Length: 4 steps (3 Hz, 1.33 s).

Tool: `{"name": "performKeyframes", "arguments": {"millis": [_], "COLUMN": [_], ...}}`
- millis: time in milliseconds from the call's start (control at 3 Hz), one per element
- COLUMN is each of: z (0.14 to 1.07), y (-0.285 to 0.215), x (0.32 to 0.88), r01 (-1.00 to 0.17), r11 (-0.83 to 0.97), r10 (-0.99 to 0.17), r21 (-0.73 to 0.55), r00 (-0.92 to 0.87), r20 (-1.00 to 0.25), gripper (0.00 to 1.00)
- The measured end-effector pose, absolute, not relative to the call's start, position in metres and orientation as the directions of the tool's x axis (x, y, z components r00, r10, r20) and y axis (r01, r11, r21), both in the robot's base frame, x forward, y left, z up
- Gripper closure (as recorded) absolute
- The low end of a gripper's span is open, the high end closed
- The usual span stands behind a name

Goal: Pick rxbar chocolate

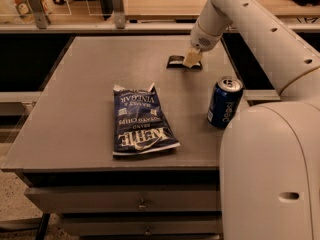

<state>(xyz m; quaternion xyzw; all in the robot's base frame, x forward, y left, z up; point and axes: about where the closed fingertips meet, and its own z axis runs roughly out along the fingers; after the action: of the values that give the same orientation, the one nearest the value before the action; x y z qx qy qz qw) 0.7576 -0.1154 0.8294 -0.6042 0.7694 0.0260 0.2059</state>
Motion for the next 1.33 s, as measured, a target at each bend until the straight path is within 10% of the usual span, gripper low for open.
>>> {"name": "performKeyframes", "arguments": {"millis": [333,1333], "z": [0.822,0.851], "y": [-0.117,-0.114], "x": [0.756,0.734], "r01": [-0.945,-0.954], "r11": [0.258,0.21], "r10": [-0.921,-0.897], "r21": [-0.199,-0.213], "r00": [-0.178,-0.101], "r20": [-0.345,-0.431], "gripper": [1.0,1.0]}}
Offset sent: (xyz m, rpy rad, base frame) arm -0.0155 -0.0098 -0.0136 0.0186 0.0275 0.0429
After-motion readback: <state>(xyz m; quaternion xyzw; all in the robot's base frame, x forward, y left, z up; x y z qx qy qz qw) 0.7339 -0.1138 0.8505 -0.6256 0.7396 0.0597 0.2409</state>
